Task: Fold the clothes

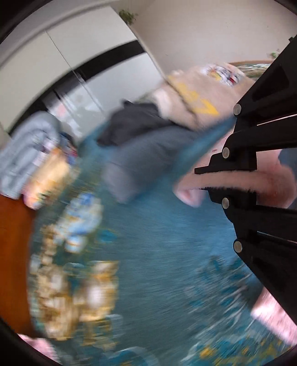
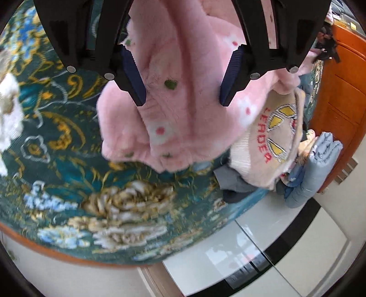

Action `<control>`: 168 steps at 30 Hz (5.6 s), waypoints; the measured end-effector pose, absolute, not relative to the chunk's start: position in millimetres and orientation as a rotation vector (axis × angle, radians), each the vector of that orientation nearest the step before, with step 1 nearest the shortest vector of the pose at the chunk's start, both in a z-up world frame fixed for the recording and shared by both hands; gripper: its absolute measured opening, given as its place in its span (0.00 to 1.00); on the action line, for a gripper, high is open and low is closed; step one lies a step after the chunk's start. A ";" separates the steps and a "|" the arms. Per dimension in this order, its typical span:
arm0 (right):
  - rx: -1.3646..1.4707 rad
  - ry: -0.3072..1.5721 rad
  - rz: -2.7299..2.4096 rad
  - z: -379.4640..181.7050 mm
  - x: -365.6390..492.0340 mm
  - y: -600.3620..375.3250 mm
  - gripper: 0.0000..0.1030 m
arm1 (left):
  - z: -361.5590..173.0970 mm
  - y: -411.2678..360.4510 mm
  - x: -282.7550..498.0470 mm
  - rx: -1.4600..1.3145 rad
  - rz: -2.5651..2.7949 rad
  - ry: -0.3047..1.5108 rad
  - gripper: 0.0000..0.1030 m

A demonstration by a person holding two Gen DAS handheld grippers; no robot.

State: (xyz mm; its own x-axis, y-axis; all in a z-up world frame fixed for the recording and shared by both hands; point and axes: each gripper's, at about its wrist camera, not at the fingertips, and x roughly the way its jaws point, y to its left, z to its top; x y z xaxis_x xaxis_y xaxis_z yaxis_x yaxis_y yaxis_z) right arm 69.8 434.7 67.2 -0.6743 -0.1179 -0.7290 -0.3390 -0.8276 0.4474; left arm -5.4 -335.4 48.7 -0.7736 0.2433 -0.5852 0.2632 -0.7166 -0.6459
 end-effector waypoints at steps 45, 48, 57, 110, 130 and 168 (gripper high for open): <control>-1.278 1.170 2.552 32.6 112.8 462.9 0.57 | 26.6 -355.7 30.6 1.107 -2.587 1.290 0.05; -1.229 1.137 2.535 43.0 106.1 451.1 0.07 | 46.9 -353.2 28.3 1.053 -2.638 1.293 0.05; -0.557 0.987 2.571 154.3 230.5 507.8 0.00 | 92.3 -382.9 63.8 0.745 -2.768 1.305 0.05; -0.845 1.220 2.229 19.7 293.2 544.7 0.18 | 29.4 -380.5 94.1 0.880 -2.582 1.454 0.04; -1.318 0.804 2.364 62.5 39.8 509.5 0.55 | 61.9 -363.4 18.2 0.940 -2.742 1.285 0.04; -0.933 0.838 2.429 78.0 49.7 542.1 0.12 | 47.4 -408.5 -46.5 0.973 -2.597 1.105 0.04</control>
